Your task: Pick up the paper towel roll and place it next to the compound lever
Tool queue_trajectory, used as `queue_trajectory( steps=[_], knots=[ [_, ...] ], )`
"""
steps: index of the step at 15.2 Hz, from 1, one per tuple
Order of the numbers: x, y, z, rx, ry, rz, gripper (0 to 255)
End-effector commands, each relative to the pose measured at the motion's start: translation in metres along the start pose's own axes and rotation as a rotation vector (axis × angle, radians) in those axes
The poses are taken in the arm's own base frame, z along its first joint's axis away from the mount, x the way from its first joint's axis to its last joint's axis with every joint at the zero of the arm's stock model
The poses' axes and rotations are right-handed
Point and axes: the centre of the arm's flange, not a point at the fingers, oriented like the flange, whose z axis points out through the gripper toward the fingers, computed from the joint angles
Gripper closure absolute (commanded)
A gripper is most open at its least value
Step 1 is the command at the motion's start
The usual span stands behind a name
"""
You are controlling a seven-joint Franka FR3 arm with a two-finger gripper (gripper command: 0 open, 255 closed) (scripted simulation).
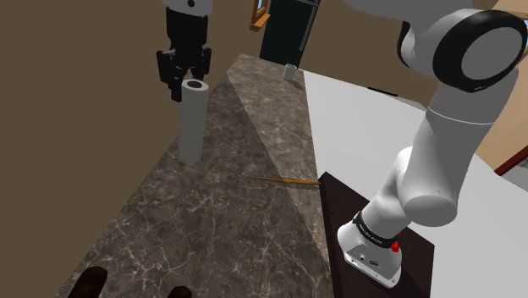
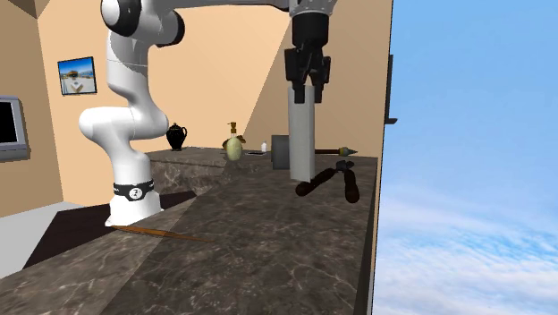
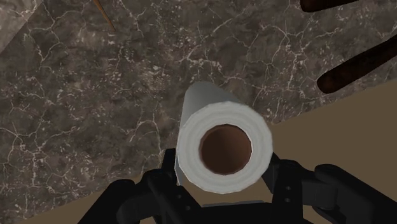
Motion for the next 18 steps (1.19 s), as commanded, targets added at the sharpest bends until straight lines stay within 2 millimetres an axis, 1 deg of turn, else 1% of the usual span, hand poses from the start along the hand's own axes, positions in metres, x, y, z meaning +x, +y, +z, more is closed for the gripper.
queue_trajectory(
  steps=[1, 18],
  knots=[
    [-0.021, -0.017, -0.003, -0.001, 0.0, 0.001, 255],
    [-0.191, -0.161, -0.034, -0.001, 0.0, 0.001, 255]
  ],
)
